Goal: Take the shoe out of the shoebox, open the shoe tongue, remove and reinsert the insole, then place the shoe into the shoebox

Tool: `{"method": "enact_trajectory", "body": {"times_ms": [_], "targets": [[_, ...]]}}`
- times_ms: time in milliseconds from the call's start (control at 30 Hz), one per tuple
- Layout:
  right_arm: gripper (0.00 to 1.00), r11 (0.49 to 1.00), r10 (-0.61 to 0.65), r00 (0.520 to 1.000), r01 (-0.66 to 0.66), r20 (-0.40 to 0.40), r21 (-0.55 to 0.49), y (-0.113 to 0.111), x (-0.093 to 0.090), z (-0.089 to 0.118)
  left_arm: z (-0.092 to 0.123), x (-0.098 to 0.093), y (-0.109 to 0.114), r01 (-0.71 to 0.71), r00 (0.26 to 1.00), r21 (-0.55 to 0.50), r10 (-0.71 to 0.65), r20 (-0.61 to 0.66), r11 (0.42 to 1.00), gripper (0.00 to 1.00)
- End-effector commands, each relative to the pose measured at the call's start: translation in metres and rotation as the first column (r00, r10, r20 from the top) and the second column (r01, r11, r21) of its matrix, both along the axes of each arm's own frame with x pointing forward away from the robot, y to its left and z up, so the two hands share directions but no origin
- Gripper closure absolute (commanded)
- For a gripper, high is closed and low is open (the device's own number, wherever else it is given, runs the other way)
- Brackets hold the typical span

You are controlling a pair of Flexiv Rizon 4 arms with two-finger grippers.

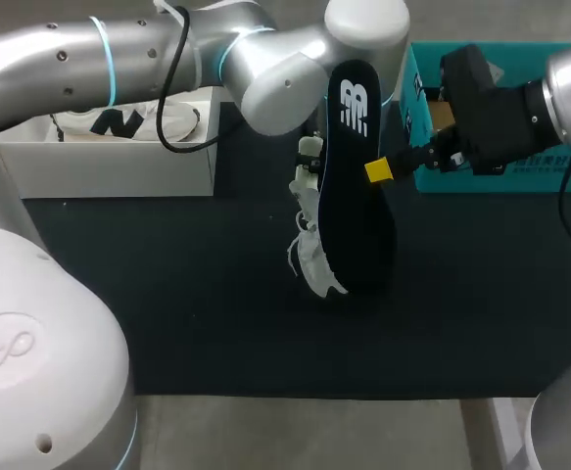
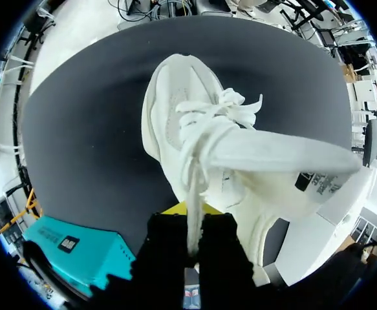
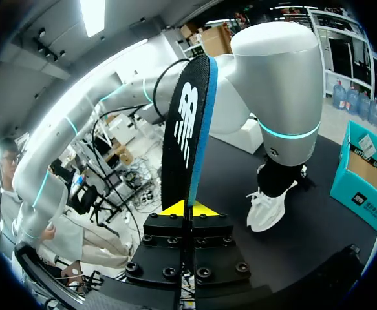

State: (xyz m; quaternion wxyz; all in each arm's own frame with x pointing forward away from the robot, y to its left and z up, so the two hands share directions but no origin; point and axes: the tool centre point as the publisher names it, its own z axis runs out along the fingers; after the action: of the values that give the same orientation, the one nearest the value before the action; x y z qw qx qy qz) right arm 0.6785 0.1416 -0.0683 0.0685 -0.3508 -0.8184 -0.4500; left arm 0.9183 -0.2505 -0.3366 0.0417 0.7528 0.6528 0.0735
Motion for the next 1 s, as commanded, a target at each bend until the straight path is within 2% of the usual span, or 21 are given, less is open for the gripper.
{"method": "enact_trajectory", "body": {"times_ms": [33,433,700,733,767,833,900,1000], "targets": [[1.00,1.000,0.001,1.000,-0.001,-0.002,-0.002,0.003,0.003,-0.001,0.003,0.001,-0.009,-0.015,1.000,0.035,0.015,0.004,0.999,1.00],[1.00,1.000,0.001,1.000,-0.001,-0.002,-0.002,0.003,0.003,-0.001,-0.011,0.005,-0.014,-0.024,0.999,0.063,0.025,-0.021,0.998,1.00],[1.00,1.000,0.001,1.000,-0.001,-0.002,-0.002,0.003,0.003,-0.001,-0.028,0.003,-0.023,-0.052,0.997,0.091,0.056,-0.045,0.995,1.00],[1.00,1.000,0.001,1.000,-0.001,-0.002,-0.002,0.003,0.003,-0.001,-0.029,0.003,-0.024,-0.054,0.997,0.091,0.059,-0.050,0.994,0.90],[1.00,1.000,0.001,1.000,-0.001,-0.002,-0.002,0.003,0.003,-0.001,-0.030,0.003,-0.025,-0.053,0.997,0.091,0.058,-0.051,0.994,0.64],[1.00,1.000,0.001,1.000,-0.001,-0.002,-0.002,0.003,0.003,-0.001,-0.029,0.001,-0.027,-0.056,0.996,0.068,0.060,-0.059,0.996,0.28],[1.00,1.000,0.001,1.000,-0.001,-0.002,-0.002,0.003,0.003,-0.001,-0.024,-0.001,-0.028,-0.067,0.996,0.028,0.069,-0.063,0.997,0.02],[1.00,1.000,0.001,1.000,-0.001,-0.002,-0.002,0.003,0.003,-0.001,-0.015,-0.002,-0.028,-0.103,0.993,-0.025,0.101,-0.059,0.994,0.00]]}}
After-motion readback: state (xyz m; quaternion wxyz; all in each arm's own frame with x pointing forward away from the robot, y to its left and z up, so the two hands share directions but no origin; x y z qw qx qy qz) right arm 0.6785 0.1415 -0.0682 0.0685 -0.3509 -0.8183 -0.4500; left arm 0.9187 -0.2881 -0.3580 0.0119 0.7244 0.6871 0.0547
